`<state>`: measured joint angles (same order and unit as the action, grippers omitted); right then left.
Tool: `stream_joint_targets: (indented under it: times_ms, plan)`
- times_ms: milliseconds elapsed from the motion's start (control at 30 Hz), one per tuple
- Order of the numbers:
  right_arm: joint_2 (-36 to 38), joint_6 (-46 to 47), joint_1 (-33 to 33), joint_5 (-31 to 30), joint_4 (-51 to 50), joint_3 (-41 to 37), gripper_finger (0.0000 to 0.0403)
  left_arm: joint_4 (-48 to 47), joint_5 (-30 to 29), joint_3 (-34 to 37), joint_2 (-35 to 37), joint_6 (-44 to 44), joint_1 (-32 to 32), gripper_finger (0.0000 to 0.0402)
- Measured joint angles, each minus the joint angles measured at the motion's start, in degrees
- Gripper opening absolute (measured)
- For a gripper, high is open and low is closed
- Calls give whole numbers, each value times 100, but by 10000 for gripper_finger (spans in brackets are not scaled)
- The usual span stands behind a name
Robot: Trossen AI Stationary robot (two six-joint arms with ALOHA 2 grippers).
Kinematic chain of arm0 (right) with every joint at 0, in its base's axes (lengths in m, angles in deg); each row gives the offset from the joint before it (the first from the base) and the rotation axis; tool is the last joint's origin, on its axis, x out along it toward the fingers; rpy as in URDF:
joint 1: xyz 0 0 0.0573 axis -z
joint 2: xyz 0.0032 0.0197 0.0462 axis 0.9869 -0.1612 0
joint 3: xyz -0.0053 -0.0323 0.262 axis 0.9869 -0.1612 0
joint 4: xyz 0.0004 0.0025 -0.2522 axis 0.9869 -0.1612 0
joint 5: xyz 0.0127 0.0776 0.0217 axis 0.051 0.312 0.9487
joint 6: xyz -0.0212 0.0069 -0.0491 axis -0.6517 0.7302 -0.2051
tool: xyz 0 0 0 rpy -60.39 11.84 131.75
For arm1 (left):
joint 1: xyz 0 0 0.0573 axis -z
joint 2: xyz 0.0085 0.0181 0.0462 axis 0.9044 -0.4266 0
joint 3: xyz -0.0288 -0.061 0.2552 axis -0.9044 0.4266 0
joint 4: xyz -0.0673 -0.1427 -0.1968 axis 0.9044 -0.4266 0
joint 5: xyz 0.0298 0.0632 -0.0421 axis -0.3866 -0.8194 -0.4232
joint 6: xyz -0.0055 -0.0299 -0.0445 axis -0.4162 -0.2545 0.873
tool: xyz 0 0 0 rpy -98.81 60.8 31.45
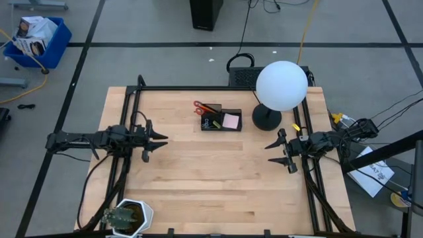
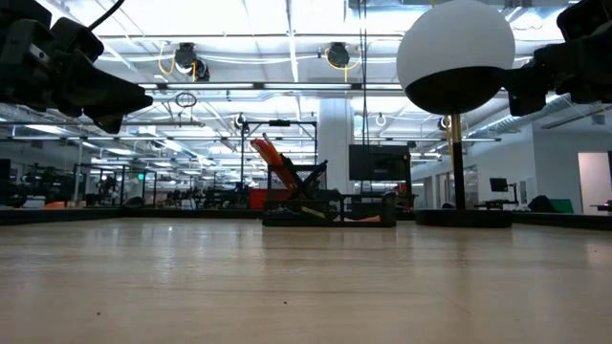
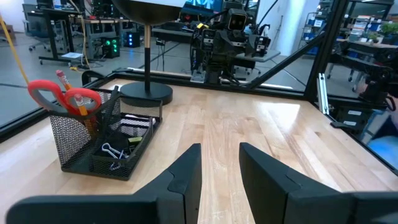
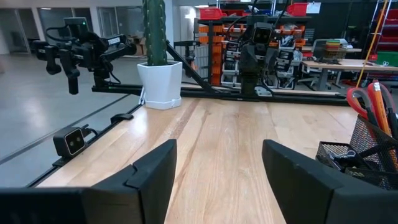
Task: Pick and place office supplies into organizer
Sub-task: Return to Home Position
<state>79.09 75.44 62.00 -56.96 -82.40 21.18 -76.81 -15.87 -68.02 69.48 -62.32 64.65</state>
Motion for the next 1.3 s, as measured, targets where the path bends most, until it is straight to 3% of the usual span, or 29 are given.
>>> stream_joint_targets:
  times_ms: [1300]
  plan:
    - [0,-1,-2,0,0,-2,230,-2,-2,0,0,0,0,113]
